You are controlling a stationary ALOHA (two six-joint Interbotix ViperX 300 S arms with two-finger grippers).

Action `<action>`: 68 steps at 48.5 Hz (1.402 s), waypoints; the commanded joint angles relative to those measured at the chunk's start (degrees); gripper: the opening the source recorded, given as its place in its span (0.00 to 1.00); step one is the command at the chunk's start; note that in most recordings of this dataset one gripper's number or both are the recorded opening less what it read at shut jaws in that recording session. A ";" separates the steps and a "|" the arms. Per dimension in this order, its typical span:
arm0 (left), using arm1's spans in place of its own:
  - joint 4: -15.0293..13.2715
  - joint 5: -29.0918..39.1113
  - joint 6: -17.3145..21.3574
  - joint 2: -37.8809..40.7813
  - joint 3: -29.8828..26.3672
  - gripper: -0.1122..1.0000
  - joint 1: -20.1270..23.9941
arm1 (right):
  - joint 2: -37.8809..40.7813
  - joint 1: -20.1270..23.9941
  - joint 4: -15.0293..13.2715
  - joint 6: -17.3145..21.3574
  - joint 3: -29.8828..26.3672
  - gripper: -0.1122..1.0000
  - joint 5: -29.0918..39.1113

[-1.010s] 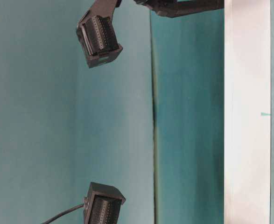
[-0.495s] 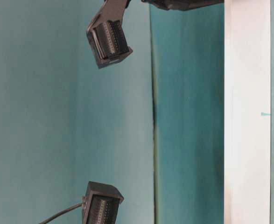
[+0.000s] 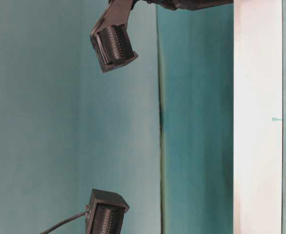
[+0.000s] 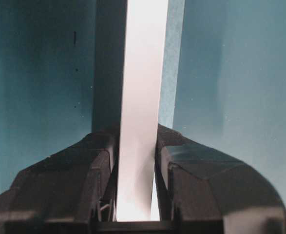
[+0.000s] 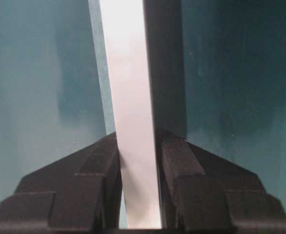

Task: Lift a wooden board with both hands.
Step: 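Lift the board with both grippers and move it back from the edge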

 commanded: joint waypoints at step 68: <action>0.09 34.54 -0.09 -18.02 -18.19 0.26 2.55 | -12.57 -3.43 0.09 1.76 -20.21 0.29 34.80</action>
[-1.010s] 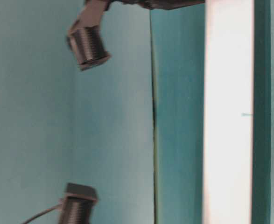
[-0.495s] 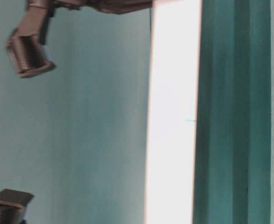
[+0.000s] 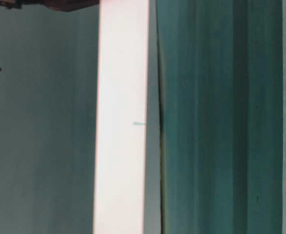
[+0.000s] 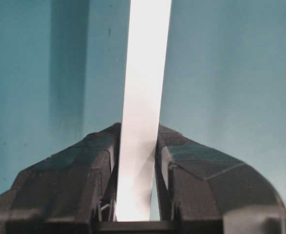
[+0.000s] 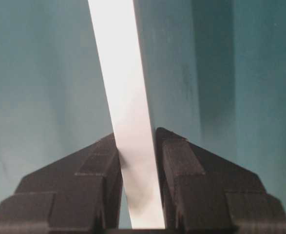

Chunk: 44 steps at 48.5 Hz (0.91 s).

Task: Lift a wooden board with both hands.
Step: 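Lift the board with both grippers and move it back from the edge, then raise the held board higher and farther back with both grippers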

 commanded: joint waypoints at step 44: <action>0.44 17.58 0.70 -1.76 -19.34 0.26 1.76 | -1.32 -0.18 -2.99 1.05 -18.90 0.29 21.18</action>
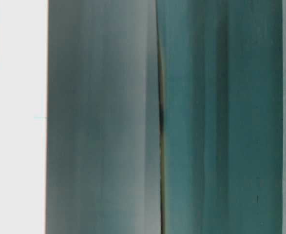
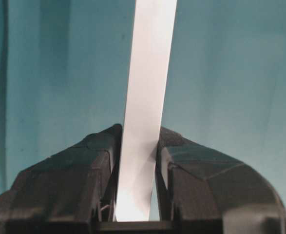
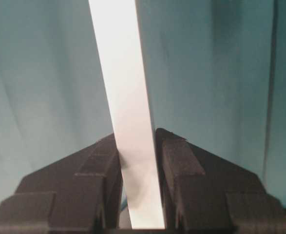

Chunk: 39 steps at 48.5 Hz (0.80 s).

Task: Lift a wooden board with both hands.
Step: 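Raise the held board higher and farther back with both grippers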

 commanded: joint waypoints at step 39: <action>0.26 7.65 0.35 0.44 -14.33 0.26 0.88 | -0.53 -0.09 -1.49 0.79 -10.99 0.29 7.03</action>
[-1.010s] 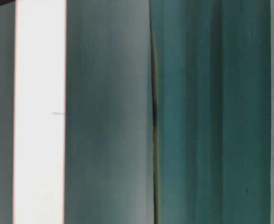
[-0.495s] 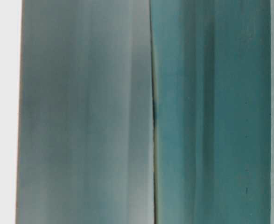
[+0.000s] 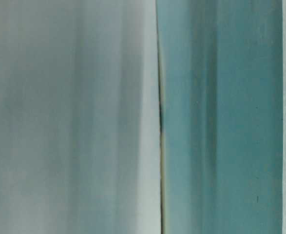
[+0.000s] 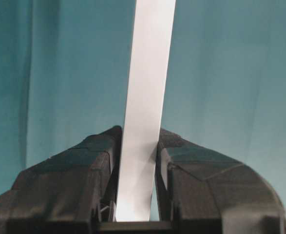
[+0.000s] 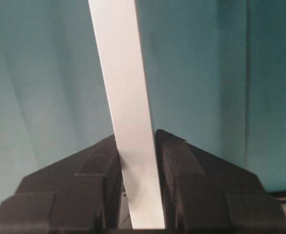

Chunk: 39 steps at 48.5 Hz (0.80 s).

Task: Lift a wooden board with both hands.
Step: 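Raise the held board higher and farther back with both grippers, then bring the held board forward and down toward the table with both grippers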

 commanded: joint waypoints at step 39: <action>0.26 0.44 -0.18 0.53 -3.96 0.26 0.62 | -0.26 -0.35 -0.18 0.62 -2.11 0.29 -0.44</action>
